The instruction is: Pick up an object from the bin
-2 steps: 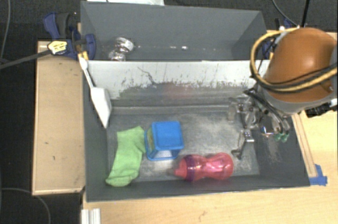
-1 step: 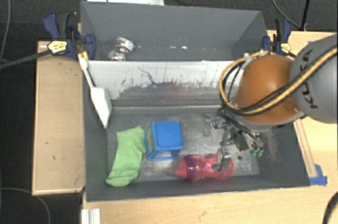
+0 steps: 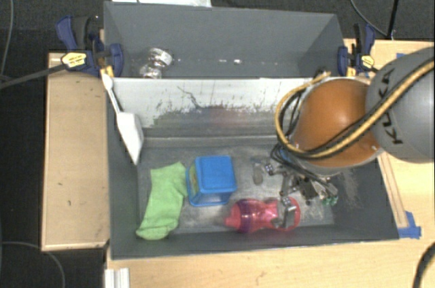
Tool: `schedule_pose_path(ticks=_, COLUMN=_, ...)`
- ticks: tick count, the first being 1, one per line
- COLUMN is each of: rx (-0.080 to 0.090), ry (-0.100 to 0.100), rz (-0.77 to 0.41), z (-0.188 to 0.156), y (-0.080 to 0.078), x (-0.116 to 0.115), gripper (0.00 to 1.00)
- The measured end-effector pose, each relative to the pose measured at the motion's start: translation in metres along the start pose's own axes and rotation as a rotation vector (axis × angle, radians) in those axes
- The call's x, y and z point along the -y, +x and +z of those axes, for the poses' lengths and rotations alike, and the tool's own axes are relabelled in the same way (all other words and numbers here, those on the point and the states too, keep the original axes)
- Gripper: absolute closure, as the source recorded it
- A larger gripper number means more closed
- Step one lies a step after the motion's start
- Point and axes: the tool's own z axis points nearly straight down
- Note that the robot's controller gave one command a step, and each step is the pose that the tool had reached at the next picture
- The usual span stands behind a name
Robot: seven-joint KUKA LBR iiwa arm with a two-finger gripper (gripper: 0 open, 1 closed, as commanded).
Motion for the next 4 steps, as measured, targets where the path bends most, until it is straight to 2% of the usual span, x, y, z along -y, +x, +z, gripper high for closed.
schedule_pose_path(ticks=1, rx=0.001, ry=0.001, rz=0.117, z=0.028, y=-0.004, x=-0.012, gripper=0.0)
schedule_pose_path(ticks=2, rx=0.016, ry=0.003, rz=-0.031, z=0.073, y=-0.006, x=-0.012, gripper=0.0)
schedule_pose_path(ticks=3, rx=0.001, ry=0.001, rz=0.022, z=0.074, y=0.008, x=0.014, gripper=1.0)
schedule_pose_path(ticks=4, rx=0.001, ry=0.001, rz=0.022, z=0.074, y=0.008, x=0.014, gripper=1.0)
